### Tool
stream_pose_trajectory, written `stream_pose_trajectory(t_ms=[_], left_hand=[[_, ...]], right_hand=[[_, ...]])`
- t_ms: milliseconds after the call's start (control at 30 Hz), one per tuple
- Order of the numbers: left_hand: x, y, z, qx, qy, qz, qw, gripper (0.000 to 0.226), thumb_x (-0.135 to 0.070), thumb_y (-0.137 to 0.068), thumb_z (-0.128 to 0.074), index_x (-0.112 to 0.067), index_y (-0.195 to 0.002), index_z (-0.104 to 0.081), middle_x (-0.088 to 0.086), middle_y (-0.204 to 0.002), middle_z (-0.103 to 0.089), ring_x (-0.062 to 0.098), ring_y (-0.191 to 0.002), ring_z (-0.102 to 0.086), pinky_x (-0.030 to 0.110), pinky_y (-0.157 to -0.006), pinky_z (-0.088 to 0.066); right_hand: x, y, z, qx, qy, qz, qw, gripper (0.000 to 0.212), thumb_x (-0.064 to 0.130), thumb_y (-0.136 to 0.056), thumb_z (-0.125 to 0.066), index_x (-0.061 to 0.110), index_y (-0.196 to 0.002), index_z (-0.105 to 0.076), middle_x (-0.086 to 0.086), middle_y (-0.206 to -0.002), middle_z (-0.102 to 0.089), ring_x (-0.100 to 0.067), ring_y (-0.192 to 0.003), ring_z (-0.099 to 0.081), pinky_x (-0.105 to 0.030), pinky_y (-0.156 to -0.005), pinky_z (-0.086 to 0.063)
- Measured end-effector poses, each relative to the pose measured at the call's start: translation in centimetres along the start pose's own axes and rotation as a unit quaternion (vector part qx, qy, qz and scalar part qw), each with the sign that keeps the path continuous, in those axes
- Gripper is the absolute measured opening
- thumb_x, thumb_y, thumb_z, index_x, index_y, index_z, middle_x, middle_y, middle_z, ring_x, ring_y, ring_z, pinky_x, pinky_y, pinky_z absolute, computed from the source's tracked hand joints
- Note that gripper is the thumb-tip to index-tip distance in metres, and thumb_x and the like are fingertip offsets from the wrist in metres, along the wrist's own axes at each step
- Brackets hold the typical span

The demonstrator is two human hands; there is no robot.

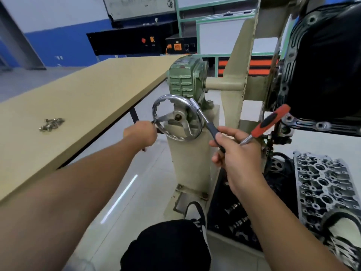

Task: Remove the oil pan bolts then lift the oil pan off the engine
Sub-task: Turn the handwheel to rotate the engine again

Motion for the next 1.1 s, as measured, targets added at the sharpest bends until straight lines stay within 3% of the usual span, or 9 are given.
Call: stream_pose_trajectory(t_ms=[100, 167, 300, 467, 600, 700, 833, 967, 1100], left_hand=[[-0.5, 0.2, 4.1, -0.016, 0.058, -0.03, 0.998, 0.043, -0.031, -0.102, -0.032, -0.015, -0.08, -0.066, 0.006, -0.082, -0.074, 0.027, -0.078, -0.069, 0.041, -0.074, -0.057], [-3.0, 0.1, 7.1, -0.027, 0.12, -0.068, 0.99, 0.04, -0.035, -0.097, -0.04, -0.015, -0.072, -0.063, 0.002, -0.06, -0.072, 0.018, -0.057, -0.071, 0.034, -0.059, -0.055], [-5.5, 0.4, 8.1, 0.061, 0.31, -0.028, 0.948, 0.016, -0.017, -0.094, -0.063, -0.009, -0.081, -0.058, 0.011, -0.073, -0.072, 0.021, -0.053, -0.071, 0.031, -0.05, -0.06], [-7.4, 2.2, 3.8, 0.218, 0.438, -0.012, 0.872, 0.032, -0.031, -0.102, -0.06, 0.001, -0.106, -0.06, 0.018, -0.084, -0.078, 0.027, -0.078, -0.079, 0.027, -0.05, -0.057], [-12.8, 3.6, -2.7, 0.281, 0.31, -0.031, 0.908, 0.022, -0.022, -0.104, -0.046, -0.001, -0.103, -0.053, 0.022, -0.092, -0.074, 0.028, -0.071, -0.078, 0.038, -0.058, -0.063], [-11.0, 3.2, -7.1, 0.29, 0.34, 0.013, 0.894, 0.027, -0.03, -0.103, -0.047, -0.005, -0.104, -0.059, 0.014, -0.094, -0.078, 0.022, -0.073, -0.074, 0.034, -0.07, -0.059], [-6.6, 0.9, -7.1, 0.118, 0.155, -0.014, 0.981, 0.016, -0.026, -0.097, -0.047, -0.014, -0.089, -0.055, 0.008, -0.099, -0.068, 0.025, -0.085, -0.064, 0.035, -0.068, -0.048], [-1.1, 0.0, -4.4, 0.052, 0.065, 0.025, 0.996, 0.03, -0.039, -0.1, -0.041, -0.02, -0.106, -0.063, 0.004, -0.112, -0.064, 0.028, -0.1, -0.063, 0.037, -0.079, -0.047], [1.8, -0.5, -1.7, 0.066, 0.152, 0.066, 0.984, 0.027, -0.026, -0.094, -0.046, -0.01, -0.081, -0.064, 0.005, -0.075, -0.075, 0.027, -0.073, -0.072, 0.031, -0.065, -0.05]], right_hand=[[0.2, -0.5, -0.2, -0.006, -0.024, -0.007, 1.0, 0.014, 0.008, -0.096, -0.068, 0.017, -0.106, -0.074, -0.023, -0.093, -0.074, -0.017, -0.044, -0.056, -0.027, -0.044, -0.046], [-0.1, -0.8, 0.0, -0.022, -0.046, -0.021, 0.998, 0.015, 0.008, -0.096, -0.067, 0.016, -0.108, -0.073, -0.025, -0.093, -0.074, -0.017, -0.044, -0.055, -0.027, -0.046, -0.046], [0.0, -0.5, 1.0, -0.04, -0.068, -0.036, 0.996, 0.016, 0.007, -0.097, -0.066, 0.016, -0.109, -0.072, -0.019, -0.088, -0.073, -0.016, -0.044, -0.055, -0.028, -0.048, -0.045], [0.9, -0.4, 1.6, -0.035, -0.081, -0.031, 0.996, 0.016, 0.008, -0.098, -0.066, 0.017, -0.11, -0.072, -0.017, -0.086, -0.074, -0.016, -0.045, -0.055, -0.029, -0.048, -0.046], [1.2, -0.7, 1.6, -0.031, -0.05, -0.008, 0.998, 0.016, 0.007, -0.097, -0.067, 0.017, -0.107, -0.074, -0.022, -0.091, -0.075, -0.018, -0.043, -0.055, -0.028, -0.046, -0.045], [1.1, -1.4, 1.3, -0.035, -0.044, -0.005, 0.998, 0.015, 0.006, -0.096, -0.068, 0.016, -0.105, -0.074, -0.023, -0.089, -0.074, -0.018, -0.042, -0.053, -0.027, -0.045, -0.045], [0.2, -1.8, 0.9, -0.04, -0.064, -0.018, 0.997, 0.015, 0.006, -0.097, -0.067, 0.016, -0.106, -0.074, -0.017, -0.083, -0.073, -0.016, -0.042, -0.053, -0.026, -0.045, -0.045], [-0.6, -1.6, 1.1, -0.038, -0.061, -0.028, 0.997, 0.015, 0.006, -0.096, -0.068, 0.017, -0.104, -0.075, -0.019, -0.086, -0.075, -0.016, -0.042, -0.054, -0.027, -0.044, -0.045], [0.3, -1.7, 1.2, -0.034, -0.065, -0.025, 0.997, 0.016, 0.005, -0.097, -0.067, 0.016, -0.106, -0.074, -0.019, -0.086, -0.074, -0.015, -0.042, -0.054, -0.027, -0.044, -0.045]])
Point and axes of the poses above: each hand's wrist, its own y-axis away from the middle knuckle, its own z-axis out of the back of the hand, x = y × z, the point moved 10 cm from there along -y, towards the middle knuckle
